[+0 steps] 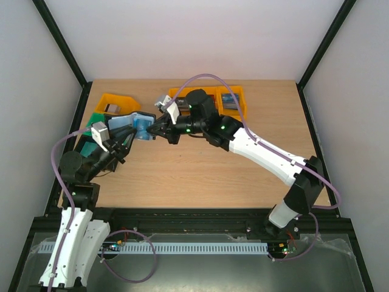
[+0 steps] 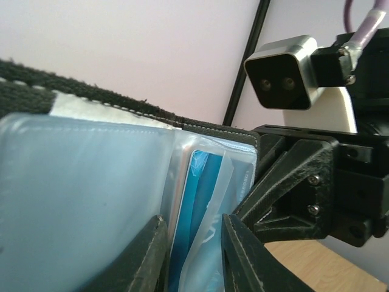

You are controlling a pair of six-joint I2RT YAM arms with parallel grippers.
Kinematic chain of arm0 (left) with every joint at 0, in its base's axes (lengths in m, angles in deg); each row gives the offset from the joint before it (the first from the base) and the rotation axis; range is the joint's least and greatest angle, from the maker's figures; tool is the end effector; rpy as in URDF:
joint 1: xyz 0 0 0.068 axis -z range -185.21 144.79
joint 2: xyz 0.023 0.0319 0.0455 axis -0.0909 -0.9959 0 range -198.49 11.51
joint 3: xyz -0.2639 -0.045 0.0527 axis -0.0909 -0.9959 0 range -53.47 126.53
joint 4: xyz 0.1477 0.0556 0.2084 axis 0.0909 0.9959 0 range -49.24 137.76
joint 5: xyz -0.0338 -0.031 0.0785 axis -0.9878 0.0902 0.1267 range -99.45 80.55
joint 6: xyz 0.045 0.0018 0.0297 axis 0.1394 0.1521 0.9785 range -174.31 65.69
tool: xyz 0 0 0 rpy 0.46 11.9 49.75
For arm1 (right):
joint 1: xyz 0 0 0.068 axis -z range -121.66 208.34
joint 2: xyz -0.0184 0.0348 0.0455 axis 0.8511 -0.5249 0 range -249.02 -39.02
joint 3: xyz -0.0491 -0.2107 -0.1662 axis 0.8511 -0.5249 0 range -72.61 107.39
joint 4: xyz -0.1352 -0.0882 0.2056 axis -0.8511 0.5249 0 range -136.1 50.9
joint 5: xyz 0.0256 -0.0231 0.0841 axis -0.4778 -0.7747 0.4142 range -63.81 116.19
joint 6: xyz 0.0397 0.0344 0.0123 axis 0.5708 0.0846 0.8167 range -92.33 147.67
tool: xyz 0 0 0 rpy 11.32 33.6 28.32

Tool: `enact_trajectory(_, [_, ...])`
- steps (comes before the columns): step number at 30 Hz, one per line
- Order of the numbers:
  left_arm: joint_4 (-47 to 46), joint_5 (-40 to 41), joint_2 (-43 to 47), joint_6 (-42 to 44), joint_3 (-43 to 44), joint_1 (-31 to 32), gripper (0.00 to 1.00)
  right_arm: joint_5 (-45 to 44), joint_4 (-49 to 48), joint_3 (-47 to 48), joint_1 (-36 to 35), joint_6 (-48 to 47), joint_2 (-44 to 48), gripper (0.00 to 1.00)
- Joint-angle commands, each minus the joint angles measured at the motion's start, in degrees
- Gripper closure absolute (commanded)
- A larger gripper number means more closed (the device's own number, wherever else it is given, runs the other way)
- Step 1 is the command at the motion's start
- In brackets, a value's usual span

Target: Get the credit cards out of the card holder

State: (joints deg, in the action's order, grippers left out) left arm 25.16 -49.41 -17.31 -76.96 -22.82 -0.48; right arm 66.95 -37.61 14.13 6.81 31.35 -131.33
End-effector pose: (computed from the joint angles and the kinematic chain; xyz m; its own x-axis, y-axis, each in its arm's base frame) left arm 0.1259 -0.0334 0.3389 0.0160 -0.2974 -0.9546 0.7369 0.6488 -0.1898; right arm 0.2171 0.3105 0.3886 -0.2142 -0.1914 -0.9579 -0.9753 -0.0123 0.2205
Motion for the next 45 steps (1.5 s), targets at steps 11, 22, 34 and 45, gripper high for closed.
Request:
enact_trajectory(11, [21.25,-10.46,9.47,15.31,4.68,-0.26,0.59,10.46,3.25,-0.71,-1.9,-9.84,3.24,0.98])
enact_trajectory(22, [26.7,-6.89,19.58,11.18,2.52,-5.7,0.31,13.31,8.4,-3.61,-2.48,-11.12,7.01,0.98])
enact_trajectory(34, [20.62,-8.98,22.93,7.69,0.1,-9.47,0.07,16.92,24.37,-0.01,-2.07,-22.4,8.64,0.98])
enact_trajectory(45, [17.61,-24.56,24.58,6.42,-5.75,-9.92,0.06,22.15,25.07,0.27,-2.08,-24.87,9.34,0.98])
